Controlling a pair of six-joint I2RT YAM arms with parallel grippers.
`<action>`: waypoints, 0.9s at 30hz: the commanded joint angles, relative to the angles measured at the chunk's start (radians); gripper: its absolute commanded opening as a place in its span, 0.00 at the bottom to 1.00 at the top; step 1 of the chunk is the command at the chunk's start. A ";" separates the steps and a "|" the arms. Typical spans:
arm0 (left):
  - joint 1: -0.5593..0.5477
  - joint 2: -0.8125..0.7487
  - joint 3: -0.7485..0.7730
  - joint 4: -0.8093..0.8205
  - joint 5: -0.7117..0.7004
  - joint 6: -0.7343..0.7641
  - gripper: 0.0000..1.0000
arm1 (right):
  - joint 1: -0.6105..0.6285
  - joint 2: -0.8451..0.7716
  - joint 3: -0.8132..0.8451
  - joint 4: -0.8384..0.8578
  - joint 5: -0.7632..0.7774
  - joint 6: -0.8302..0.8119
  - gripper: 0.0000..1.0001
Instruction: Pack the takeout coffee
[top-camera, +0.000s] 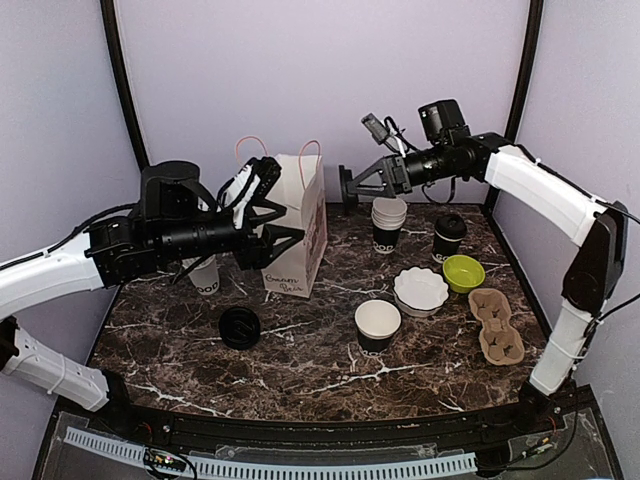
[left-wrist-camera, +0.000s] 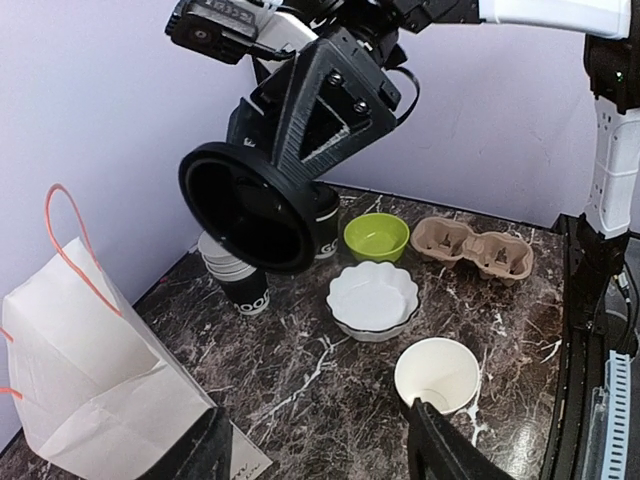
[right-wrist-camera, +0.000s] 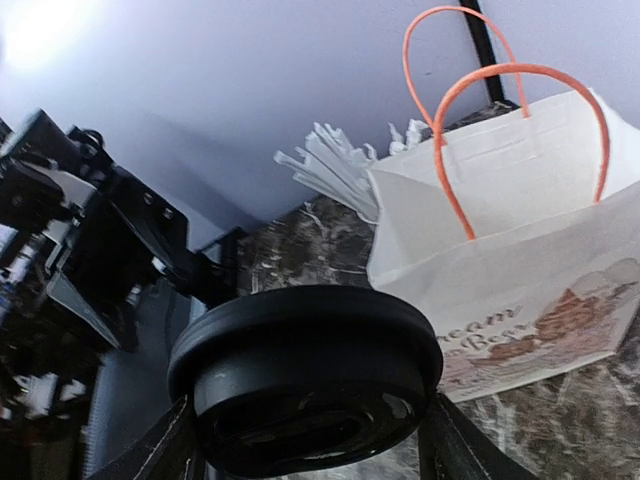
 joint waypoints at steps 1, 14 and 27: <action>0.000 -0.032 -0.021 -0.032 -0.072 0.037 0.62 | 0.017 -0.029 0.058 -0.446 0.306 -0.463 0.63; 0.000 -0.052 -0.048 -0.040 -0.124 0.051 0.62 | 0.231 -0.107 -0.067 -0.739 0.753 -0.806 0.68; 0.000 -0.072 -0.048 -0.045 -0.135 0.037 0.62 | 0.353 -0.017 -0.069 -0.778 0.885 -0.824 0.69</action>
